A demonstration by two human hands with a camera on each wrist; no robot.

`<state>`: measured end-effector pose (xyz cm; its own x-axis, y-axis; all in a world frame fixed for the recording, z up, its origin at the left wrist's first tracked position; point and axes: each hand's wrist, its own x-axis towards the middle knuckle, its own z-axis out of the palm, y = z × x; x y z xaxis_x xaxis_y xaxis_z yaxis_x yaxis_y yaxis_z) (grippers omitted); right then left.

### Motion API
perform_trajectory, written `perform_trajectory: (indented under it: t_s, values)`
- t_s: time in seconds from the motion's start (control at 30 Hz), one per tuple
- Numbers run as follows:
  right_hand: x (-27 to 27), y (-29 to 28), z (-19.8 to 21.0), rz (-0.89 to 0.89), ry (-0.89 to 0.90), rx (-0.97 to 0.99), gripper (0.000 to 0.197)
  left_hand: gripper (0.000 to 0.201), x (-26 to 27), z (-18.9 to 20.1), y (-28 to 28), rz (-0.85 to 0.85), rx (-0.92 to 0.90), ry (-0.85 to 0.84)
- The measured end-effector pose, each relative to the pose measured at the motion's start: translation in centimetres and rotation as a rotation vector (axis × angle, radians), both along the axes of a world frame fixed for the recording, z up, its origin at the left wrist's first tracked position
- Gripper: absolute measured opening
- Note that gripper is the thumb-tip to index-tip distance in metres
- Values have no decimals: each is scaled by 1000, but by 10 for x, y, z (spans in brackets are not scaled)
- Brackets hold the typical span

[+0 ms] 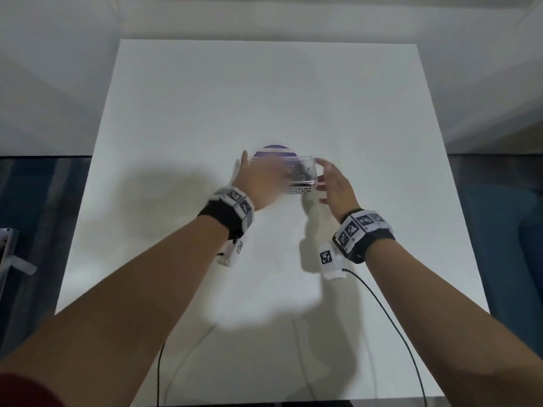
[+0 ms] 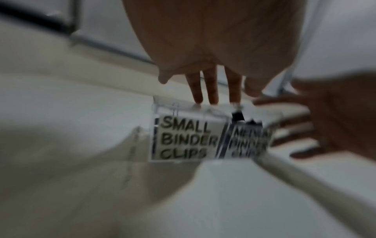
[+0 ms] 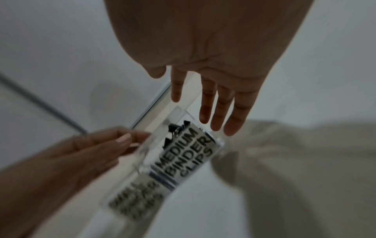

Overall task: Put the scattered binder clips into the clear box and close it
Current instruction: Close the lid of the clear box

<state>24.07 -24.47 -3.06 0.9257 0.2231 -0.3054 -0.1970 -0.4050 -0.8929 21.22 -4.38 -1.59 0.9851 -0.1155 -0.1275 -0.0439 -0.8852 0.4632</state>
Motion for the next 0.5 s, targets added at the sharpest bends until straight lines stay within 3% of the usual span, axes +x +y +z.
perform_trajectory:
  t_s: [0.07, 0.17, 0.33, 0.5]
  values:
    - [-6, -2, -5, 186, -113, -233, 42, 41, -13, 1, -1, -88, 142, 16]
    - [-22, -14, 2, 330, -122, -433, 50, 52, -36, 7, 0, -77, 189, 83]
    - [-39, -40, 28, 224, -59, -425, 53, 71, -60, 34, 7, -61, 244, 230]
    - [-12, -16, 51, 143, -114, -489, 20, 79, -12, 57, -11, -65, 243, 133]
